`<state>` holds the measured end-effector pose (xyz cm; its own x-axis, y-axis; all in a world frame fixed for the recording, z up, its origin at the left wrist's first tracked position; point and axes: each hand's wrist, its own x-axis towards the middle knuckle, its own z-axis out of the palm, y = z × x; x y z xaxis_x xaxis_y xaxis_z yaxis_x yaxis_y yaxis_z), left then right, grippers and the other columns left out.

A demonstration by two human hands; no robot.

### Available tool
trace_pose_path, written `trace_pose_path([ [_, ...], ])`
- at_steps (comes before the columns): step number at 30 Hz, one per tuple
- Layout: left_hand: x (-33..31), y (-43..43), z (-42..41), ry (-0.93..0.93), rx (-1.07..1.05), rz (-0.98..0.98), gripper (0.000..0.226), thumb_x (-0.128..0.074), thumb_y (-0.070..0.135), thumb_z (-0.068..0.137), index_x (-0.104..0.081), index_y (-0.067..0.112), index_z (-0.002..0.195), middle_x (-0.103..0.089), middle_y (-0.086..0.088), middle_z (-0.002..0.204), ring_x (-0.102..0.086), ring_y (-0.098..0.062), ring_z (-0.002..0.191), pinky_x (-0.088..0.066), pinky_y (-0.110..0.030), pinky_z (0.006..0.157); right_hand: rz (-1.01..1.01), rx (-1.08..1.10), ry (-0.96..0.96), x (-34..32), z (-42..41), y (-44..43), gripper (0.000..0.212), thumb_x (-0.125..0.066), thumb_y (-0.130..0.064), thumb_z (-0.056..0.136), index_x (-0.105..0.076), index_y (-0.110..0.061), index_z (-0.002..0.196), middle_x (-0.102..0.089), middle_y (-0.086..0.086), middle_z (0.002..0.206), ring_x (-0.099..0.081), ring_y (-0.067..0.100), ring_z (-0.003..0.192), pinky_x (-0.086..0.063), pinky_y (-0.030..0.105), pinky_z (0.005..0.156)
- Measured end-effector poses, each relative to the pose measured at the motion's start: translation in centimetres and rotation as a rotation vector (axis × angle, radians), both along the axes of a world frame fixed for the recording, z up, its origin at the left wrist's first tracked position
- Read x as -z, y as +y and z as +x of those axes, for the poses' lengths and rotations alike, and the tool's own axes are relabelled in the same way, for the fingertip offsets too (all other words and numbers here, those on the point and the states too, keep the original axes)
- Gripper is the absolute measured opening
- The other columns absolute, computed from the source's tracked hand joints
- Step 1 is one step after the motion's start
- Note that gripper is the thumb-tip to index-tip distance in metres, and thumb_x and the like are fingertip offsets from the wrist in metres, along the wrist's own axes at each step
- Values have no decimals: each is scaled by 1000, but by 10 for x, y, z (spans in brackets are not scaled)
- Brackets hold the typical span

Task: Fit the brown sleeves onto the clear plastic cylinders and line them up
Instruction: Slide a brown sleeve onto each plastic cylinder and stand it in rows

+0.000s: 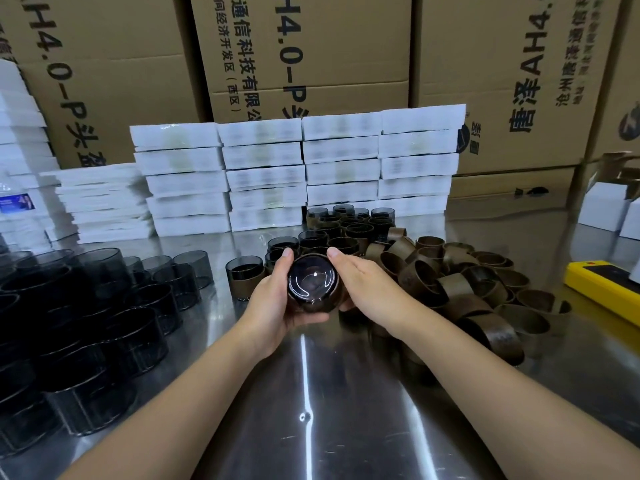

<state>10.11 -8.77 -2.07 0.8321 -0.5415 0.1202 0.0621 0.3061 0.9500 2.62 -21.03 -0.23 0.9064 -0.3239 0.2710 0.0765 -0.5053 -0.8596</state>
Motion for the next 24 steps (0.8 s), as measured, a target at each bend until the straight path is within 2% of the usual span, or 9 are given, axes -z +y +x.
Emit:
trace_pose_path([
  [2,0,1,0,-7,0,-3,47,-45,53,94,-79,29,73,-76,-6,85,-74,-22,76,-56,-28,48,6,-10,-3,0,-1,1,54,-32,-49,99,-67,-11,83,-60,-9,70,-55,3,65,-48,30,83],
  [5,-1,2,0,-31,7,1,48,-42,52,96,-79,30,75,-76,-5,85,-74,-21,78,-56,-28,49,15,-1,-3,-1,-1,0,58,-33,-46,100,-66,-1,82,-57,-6,65,-52,6,60,-46,24,73],
  [8,-3,3,-2,-49,15,16,50,-39,51,98,-79,30,76,-76,-4,85,-74,-20,78,-56,-27,50,31,3,-24,-1,-2,0,53,-35,-43,100,-58,-12,63,-55,-6,58,-52,3,49,-44,14,58],
  [10,-3,3,-2,-66,16,29,50,-39,51,98,-79,30,76,-76,-4,85,-74,-19,78,-56,-27,51,48,0,-38,-1,-2,0,51,-35,-41,100,-54,-15,61,-54,-7,56,-50,-1,44,-42,8,51],
  [12,-3,4,-2,-79,13,41,50,-39,50,98,-79,30,77,-76,-4,84,-74,-19,77,-56,-27,51,46,-1,-34,-2,-3,0,50,-35,-41,100,-54,-12,64,-53,-5,58,-50,2,48,-42,9,53],
  [15,-1,4,0,-86,11,47,49,-40,50,98,-79,30,77,-76,-4,84,-74,-19,77,-56,-27,50,38,-2,-34,-2,-3,1,49,-35,-41,100,-53,-11,66,-53,-2,61,-50,11,58,-42,24,66],
  [21,1,4,3,-105,21,62,48,-41,49,98,-79,30,76,-76,-4,83,-74,-18,76,-56,-26,49,61,-8,-34,-1,-3,1,48,-36,-39,101,-51,-13,63,-52,-4,60,-49,11,57,-42,27,68],
  [24,0,5,3,-92,-21,79,44,-46,48,96,-79,29,73,-76,-4,78,-73,-17,69,-55,-28,47,52,-35,-3,-1,-2,2,51,-35,-39,101,-62,1,85,-62,6,73,-54,13,66,-47,34,75],
])
